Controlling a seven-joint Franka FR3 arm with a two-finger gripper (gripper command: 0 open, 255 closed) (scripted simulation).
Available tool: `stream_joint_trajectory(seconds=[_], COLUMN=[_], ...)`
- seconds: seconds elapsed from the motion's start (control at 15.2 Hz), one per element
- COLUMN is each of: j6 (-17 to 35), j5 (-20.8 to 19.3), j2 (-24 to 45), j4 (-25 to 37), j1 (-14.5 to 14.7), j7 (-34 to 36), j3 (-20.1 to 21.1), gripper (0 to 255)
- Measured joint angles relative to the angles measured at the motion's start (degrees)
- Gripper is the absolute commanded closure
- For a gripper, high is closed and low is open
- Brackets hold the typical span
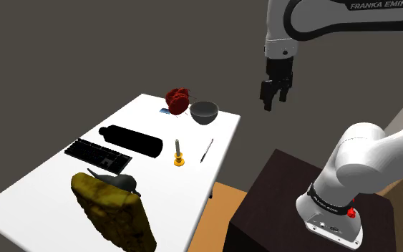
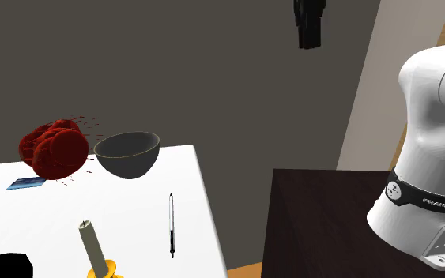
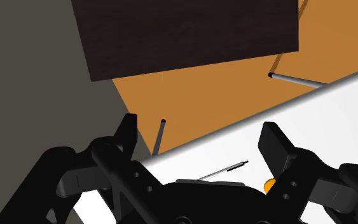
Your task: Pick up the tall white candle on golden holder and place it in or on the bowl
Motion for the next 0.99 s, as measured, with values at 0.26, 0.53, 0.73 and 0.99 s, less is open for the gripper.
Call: stream_joint_trajectory(seconds=[0.26, 0.53, 0.73, 0.99], j6=[5.2, 15.3, 23.7, 35.6], j5=[1.2, 2.7, 3.4, 3.8], j2=[0.3, 1.3, 4.2, 9.8], j4=[-2.8, -7.9, -10.2, -12.4], j1=[0.7, 1.7, 2.3, 3.0], j7=[2.3, 6.1, 8.9, 13.6], j3=[2.0, 5.3, 7.9, 12.0], gripper=[0, 0, 0, 0])
